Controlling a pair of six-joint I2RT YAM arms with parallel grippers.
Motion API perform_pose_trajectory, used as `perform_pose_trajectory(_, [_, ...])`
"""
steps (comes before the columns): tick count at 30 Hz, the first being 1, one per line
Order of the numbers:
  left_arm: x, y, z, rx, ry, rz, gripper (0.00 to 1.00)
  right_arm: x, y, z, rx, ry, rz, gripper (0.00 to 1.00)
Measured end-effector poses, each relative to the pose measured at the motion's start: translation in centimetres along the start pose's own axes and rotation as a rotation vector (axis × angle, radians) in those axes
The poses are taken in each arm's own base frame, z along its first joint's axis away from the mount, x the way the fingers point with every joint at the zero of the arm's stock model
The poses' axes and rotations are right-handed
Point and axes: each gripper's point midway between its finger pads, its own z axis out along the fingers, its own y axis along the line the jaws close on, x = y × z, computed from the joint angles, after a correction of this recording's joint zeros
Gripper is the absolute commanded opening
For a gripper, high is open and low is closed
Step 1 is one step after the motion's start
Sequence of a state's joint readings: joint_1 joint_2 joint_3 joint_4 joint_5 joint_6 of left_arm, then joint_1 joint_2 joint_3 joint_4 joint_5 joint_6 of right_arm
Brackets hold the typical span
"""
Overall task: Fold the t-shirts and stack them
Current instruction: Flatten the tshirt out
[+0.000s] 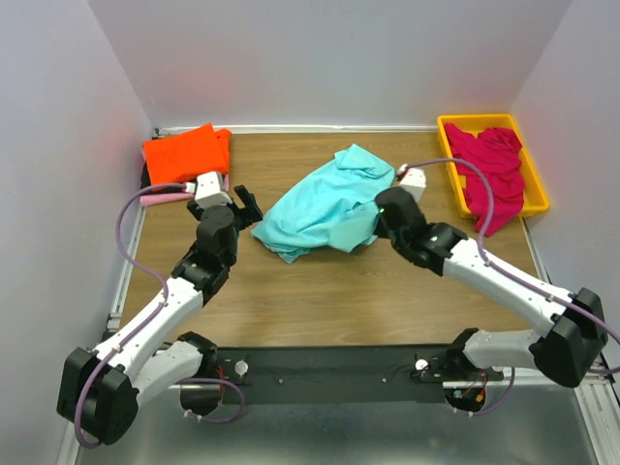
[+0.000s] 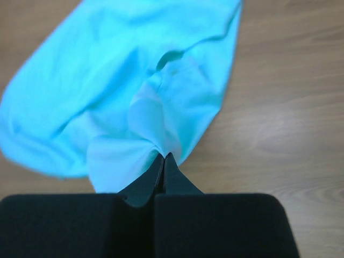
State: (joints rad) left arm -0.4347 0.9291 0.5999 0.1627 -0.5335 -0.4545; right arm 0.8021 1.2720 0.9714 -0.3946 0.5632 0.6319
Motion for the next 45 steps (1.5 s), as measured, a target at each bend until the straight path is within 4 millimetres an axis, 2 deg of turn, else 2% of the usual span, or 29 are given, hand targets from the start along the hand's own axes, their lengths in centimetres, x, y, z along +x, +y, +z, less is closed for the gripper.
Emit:
perform_pose_trajectory(4, [2.1,-4.0,-0.3,0.098,0.063,0.042,0.89,-5.1,-4.1,0.4,0.098,-0.094,0.063,0.01])
perform_pose_trajectory(7, [4.2,-7.2,-0.6,0.169,0.115,0.078,0.89,-7.3,-6.0,0.6,0.146,-0.132,0.081,0.01])
perform_pose_trajectory(9, [5.8,-8.3,-0.8,0.191,0.151,0.101,0.89,-8.0,-6.8,0.6,0.167,-0.143,0.079,0.01])
perform_pose_trajectory(13, [8.7,-8.9,-1.2,0.210,0.211,0.130,0.88,-8.4,-8.3,1.2,0.205,-0.144,0.076,0.01])
perform_pose_trajectory(21, [14.3,-8.1,-2.9,0.266,0.313,0.147,0.86,-8.6,-10.1,2.7,0.230,-0.118,0.075,0.01])
perform_pose_trajectory(24, [15.9,-7.7,-3.1,0.272,0.349,0.150,0.86,-9.6,-9.5,3.3,0.202,-0.113,0.071,0.00])
perform_pose_trajectory(27, [16.3,-7.8,-3.3,0.284,0.354,0.140,0.85,-11.8,-7.7,3.4,0.137,-0.129,0.065,0.01])
perform_pose_trajectory(29, [16.2,-8.1,-3.5,0.306,0.346,0.128,0.85,-14.6,-6.2,3.0,0.086,-0.169,0.066,0.01])
perform_pose_trajectory(31, [16.0,-8.7,-3.8,0.332,0.337,0.116,0.84,-18.5,-4.3,2.3,0.023,-0.237,0.072,0.00])
perform_pose_trajectory(33, [15.8,-9.2,-4.0,0.352,0.332,0.109,0.82,-21.4,-3.1,1.4,-0.020,-0.297,0.076,0.01])
perform_pose_trajectory(36, [16.6,-9.8,-4.2,0.374,0.346,0.110,0.80,-24.4,-1.9,0.4,-0.059,-0.357,0.079,0.01])
perform_pose_trajectory(40, [18.9,-10.5,-5.0,0.404,0.403,0.135,0.76,-25.2,-1.1,1.1,-0.076,-0.362,0.062,0.00])
perform_pose_trajectory(45, [20.9,-13.2,-6.7,0.481,0.455,0.127,0.72,-23.7,-0.7,3.7,-0.069,-0.305,0.035,0.00])
